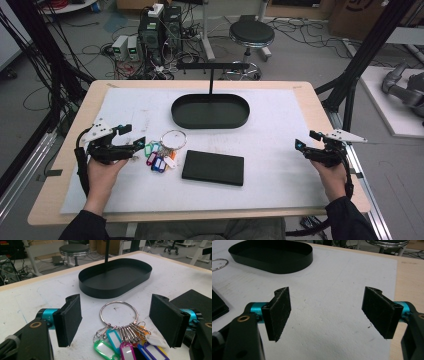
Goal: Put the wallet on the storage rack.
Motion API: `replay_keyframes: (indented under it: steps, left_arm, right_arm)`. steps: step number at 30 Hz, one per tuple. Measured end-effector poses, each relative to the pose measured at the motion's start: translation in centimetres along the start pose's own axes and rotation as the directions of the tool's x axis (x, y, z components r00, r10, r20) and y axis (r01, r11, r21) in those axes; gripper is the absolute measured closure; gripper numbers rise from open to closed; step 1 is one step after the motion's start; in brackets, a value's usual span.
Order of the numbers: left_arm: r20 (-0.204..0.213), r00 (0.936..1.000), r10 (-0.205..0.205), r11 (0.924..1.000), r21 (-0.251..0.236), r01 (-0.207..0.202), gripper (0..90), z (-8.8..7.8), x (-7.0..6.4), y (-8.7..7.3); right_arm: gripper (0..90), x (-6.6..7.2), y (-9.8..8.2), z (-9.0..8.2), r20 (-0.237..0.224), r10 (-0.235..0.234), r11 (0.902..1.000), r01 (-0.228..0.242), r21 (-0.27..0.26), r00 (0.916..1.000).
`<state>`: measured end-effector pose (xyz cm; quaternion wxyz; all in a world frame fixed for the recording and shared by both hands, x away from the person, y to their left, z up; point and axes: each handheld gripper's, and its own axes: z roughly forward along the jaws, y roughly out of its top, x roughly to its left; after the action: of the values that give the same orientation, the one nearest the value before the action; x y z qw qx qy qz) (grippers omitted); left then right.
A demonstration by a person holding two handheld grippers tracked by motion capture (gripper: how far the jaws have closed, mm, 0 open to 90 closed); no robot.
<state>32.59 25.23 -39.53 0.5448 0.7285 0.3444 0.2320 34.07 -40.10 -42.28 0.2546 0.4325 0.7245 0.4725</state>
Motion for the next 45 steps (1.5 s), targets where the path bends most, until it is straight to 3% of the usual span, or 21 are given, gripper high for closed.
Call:
replay_keyframes:
  steps: [13, 21, 27, 35, 42, 45]
  left_arm:
    - [0.003, 0.9993, -0.037, 0.9993, 0.004, 0.037, 25.7, 0.7, 0.3, 0.9]
    - [-0.02, 0.9985, -0.052, 0.9985, 0.015, 0.052, 25.9, 1.7, 0.6, 1.5]
    - [-0.043, 0.9978, -0.05, 0.9966, 0.063, 0.053, 25.8, 3.2, 0.6, 1.8]
    - [-0.04, 0.9984, -0.039, 0.9945, 0.095, 0.043, 26.1, 5.1, 0.4, 1.9]
    - [-0.021, 0.9981, -0.058, 0.9874, 0.146, 0.061, 33.8, 6.7, 0.5, 1.5]
    - [0.012, 0.9988, -0.047, 0.9828, 0.179, 0.044, 37.8, 7.3, -0.1, 1.4]
  right_arm:
    - [24.1, 0.1, 0.0, 0.5, 0.01, -0.013, 0.9996, 0.013, 0.026, 0.9999]
    - [24.4, 0.1, 0.0, 0.3, 0.019, -0.018, 0.9997, 0.017, 0.019, 0.9997]
    - [24.6, 0.1, 0.0, 0.4, 0.019, -0.014, 0.9994, 0.014, 0.03, 0.9997]
    - [24.8, 0.1, 0.0, 0.4, 0.02, -0.015, 0.9994, 0.014, 0.031, 0.9997]
    - [25.0, 0.2, 0.0, 0.5, 0.02, -0.022, 0.9992, 0.021, 0.035, 0.9996]
    - [25.0, 0.2, 0.0, 0.5, 0.021, -0.021, 0.9991, 0.021, 0.037, 0.9996]
